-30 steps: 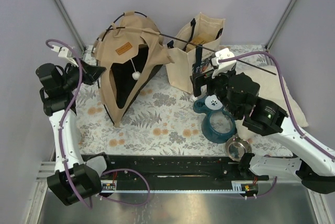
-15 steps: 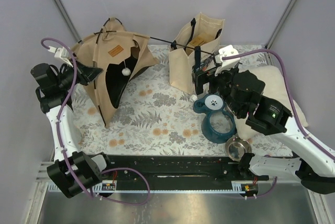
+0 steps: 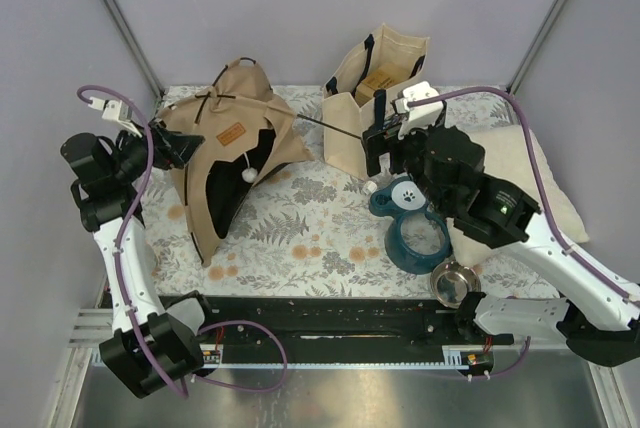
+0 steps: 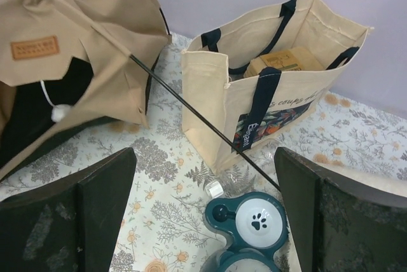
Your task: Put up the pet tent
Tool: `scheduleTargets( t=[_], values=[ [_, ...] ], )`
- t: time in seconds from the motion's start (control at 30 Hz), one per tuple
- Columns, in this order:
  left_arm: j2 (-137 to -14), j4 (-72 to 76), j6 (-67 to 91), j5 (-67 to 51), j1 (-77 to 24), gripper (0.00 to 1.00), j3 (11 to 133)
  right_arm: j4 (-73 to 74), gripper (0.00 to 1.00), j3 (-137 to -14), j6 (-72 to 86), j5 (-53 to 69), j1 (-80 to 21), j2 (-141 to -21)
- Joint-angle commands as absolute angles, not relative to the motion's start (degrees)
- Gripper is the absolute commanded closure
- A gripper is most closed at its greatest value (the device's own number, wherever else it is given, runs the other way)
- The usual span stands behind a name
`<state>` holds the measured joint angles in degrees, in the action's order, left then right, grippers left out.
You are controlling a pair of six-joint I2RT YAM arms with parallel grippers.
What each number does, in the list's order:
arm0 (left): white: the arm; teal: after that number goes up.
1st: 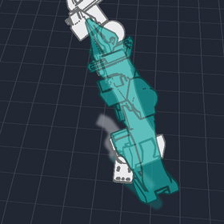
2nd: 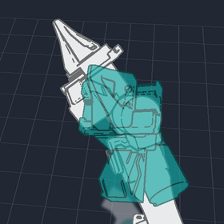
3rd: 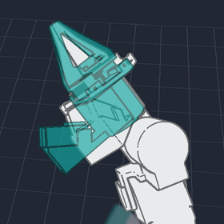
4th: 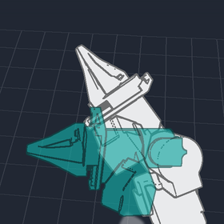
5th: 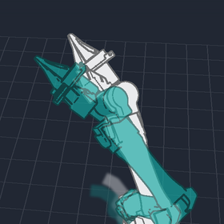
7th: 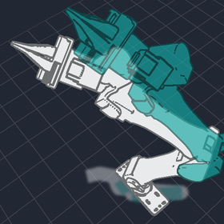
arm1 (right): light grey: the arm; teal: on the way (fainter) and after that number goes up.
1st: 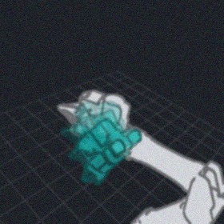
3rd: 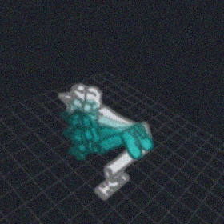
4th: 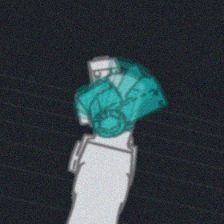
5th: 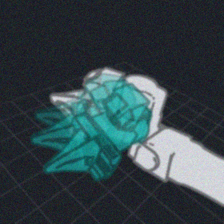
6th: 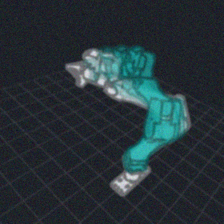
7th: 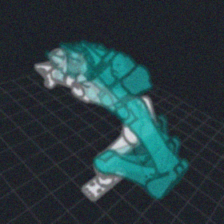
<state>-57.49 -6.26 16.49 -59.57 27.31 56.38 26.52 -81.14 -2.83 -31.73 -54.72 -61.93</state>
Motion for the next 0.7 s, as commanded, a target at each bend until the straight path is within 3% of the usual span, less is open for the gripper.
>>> scheduleTargets(
  t=[0.0, 0.17, 0.37, 0.67],
  values=[
    [-56.3, -4.0, 17.7, -50.1, 27.7, 0.16, 54.8, 26.8, 0.00, -82.3, -1.1, -28.6, -53.1, -63.6],
    [-53.7, -7.3, 23.2, -44.3, 25.6, 0.11, 55.5, 26.8, 0.01, -81.4, -1.0, -26.7, -51.9, -65.2],
    [-45.1, -17.4, 22.3, -25.8, 17.6, 0.03, 59.6, 28.0, 0.00, -81.2, -3.1, -19.4, -48.8, -68.1],
    [-41.9, -28.0, 28.4, -21.1, 16.6, 0.03, 65.5, 30.9, 0.01, -82.5, -16.8, -3.4, -39.7, -76.5]
  ],
)
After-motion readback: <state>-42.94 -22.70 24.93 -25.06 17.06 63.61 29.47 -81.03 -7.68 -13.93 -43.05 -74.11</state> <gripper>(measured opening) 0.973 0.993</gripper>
